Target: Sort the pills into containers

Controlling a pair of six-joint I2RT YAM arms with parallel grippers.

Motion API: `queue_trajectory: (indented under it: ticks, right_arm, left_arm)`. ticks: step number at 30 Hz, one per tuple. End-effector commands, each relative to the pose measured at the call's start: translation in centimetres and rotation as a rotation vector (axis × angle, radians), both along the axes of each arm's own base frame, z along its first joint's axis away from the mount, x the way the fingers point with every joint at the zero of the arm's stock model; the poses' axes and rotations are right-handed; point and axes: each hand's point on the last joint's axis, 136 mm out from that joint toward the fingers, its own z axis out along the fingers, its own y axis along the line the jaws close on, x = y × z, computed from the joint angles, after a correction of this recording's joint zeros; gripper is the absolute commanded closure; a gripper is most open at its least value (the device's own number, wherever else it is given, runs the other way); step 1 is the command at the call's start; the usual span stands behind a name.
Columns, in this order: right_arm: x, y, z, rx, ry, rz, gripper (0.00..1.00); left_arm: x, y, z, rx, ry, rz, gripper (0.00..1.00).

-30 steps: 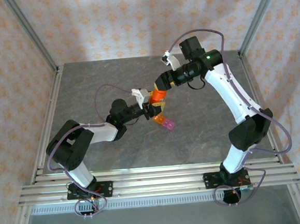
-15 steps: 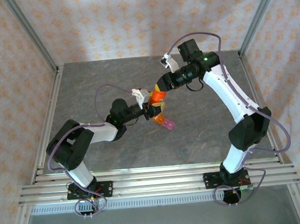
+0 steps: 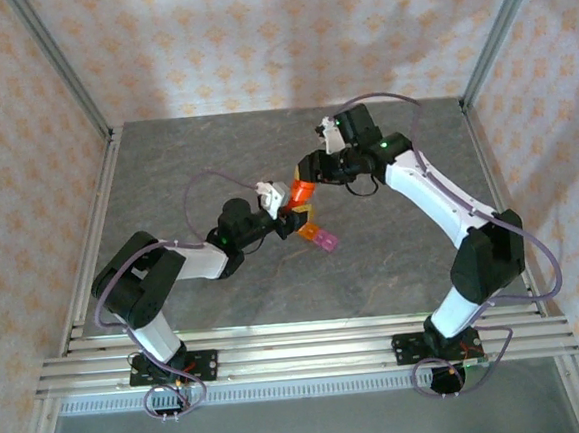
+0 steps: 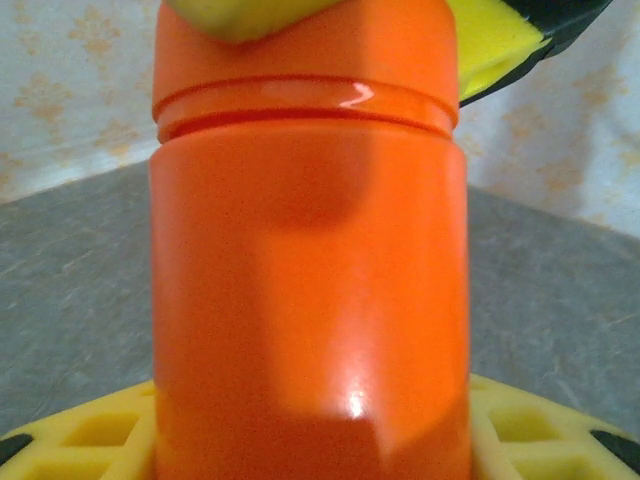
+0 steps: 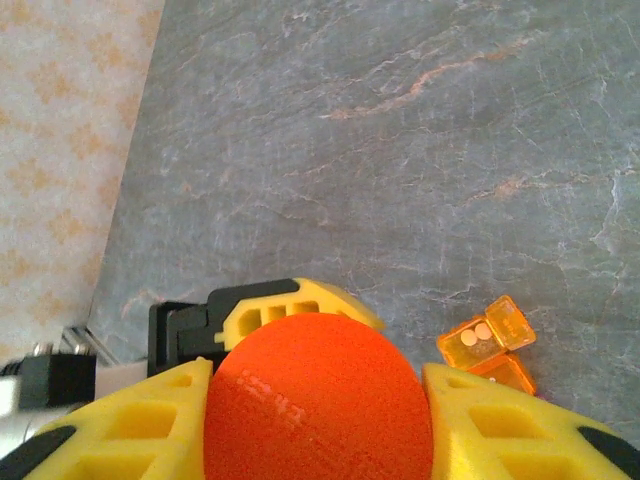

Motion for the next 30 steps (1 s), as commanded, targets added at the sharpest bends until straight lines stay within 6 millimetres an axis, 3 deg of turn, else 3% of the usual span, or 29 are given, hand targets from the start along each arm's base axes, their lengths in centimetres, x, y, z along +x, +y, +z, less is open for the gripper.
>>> queue_trajectory:
  ticks: [1,6,12,23,30]
  right_arm:
    - [0.5,0.2,-1.2,-0.003,0.029,-0.094,0.60]
    - [0.4,0.3,-1.3,-0.012,0.028,-0.091,0.58]
    - [0.3,0.2,-0.4,-0.015,0.016,-0.085,0.48]
    - [0.8,-1.2,4.5,-0.044,-0.107,-0.079,0.18]
    - [0.8,-2.8,7.6,-0.022,-0.212,-0.049,0.15]
  left_arm:
    - [-0.2,0.6,8.5,-0.063,-0.312,0.085,1.00]
    - [-0.1,0.6,8.5,-0.051,-0.317,0.096,1.00]
    - [0.1,0.6,8.1,-0.058,-0.304,0.104,1.00]
    - [0.1,1.0,7.2,-0.045,-0.292,0.117,1.00]
    - [-0.3,0.7,6.6,-0.050,-0.268,0.077,1.00]
